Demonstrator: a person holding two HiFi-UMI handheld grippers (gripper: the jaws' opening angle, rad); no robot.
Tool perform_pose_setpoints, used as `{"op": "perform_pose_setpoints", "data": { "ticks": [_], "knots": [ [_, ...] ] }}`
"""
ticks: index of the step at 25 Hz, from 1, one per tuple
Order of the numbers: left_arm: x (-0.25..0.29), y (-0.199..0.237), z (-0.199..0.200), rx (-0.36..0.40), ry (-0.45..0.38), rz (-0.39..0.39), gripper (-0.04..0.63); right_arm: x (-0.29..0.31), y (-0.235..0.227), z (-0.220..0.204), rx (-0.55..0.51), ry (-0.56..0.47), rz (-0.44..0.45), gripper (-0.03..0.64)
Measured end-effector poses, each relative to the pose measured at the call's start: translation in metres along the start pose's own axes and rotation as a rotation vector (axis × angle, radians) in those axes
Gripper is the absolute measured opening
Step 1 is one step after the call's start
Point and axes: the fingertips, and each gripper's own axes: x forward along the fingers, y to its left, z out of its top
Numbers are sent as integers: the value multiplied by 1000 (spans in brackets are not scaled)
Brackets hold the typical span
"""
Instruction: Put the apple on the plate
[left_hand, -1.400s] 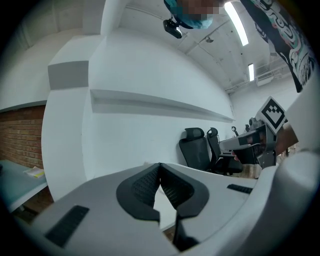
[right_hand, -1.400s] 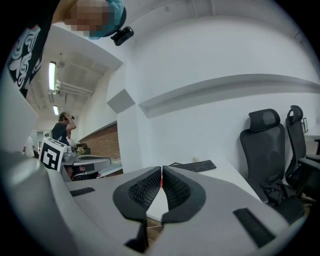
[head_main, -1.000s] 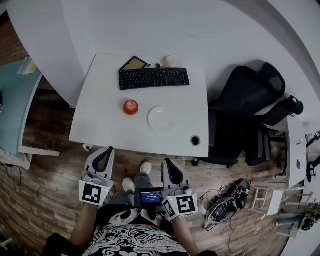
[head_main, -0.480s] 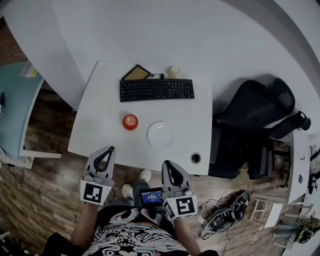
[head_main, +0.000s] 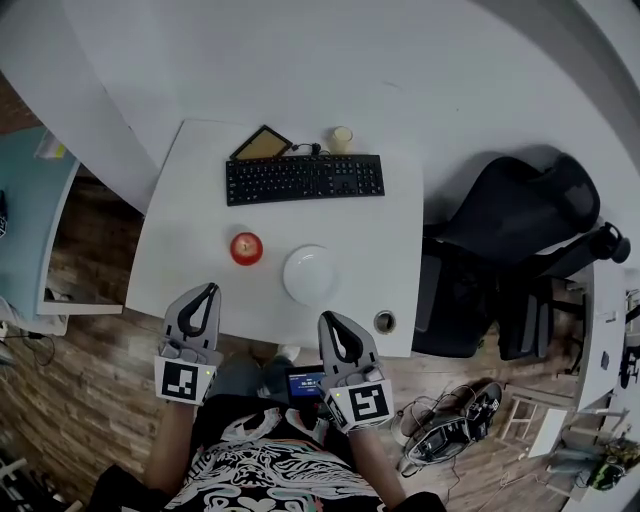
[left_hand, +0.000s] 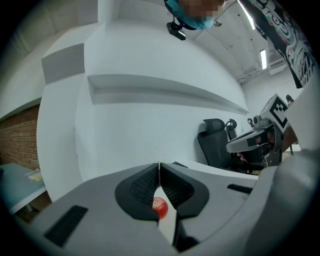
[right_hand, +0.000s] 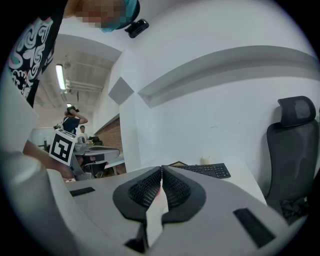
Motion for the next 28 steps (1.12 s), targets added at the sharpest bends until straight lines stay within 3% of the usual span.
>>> {"op": "perform_pose_setpoints", "data": {
  "ticks": [6,11,16,20,23,25,28],
  "knots": [
    [13,2,-7,-8,26,21,15,8,-19,8,4,-29,-28,32],
    [27,8,-15,0,43,5,15,19,-21,-3,-22,23,-22,32],
    [42,6,-29,21,48,-46,15,39,-19,-15,-37,49,-17,32],
    [47,8,-45,31,64,-77,15,61,-8,-9,-92,-24,3,32],
    [51,11,-62,83,93,-112,18,74,1,-20,-132,6,31,32],
    [53,12,-76,112,138,-142,43,82,4,-29,-148,34,48,32],
    [53,11,-100,76,223,-186,135,93,9,-51,-171,110,75,32]
  ]
}}
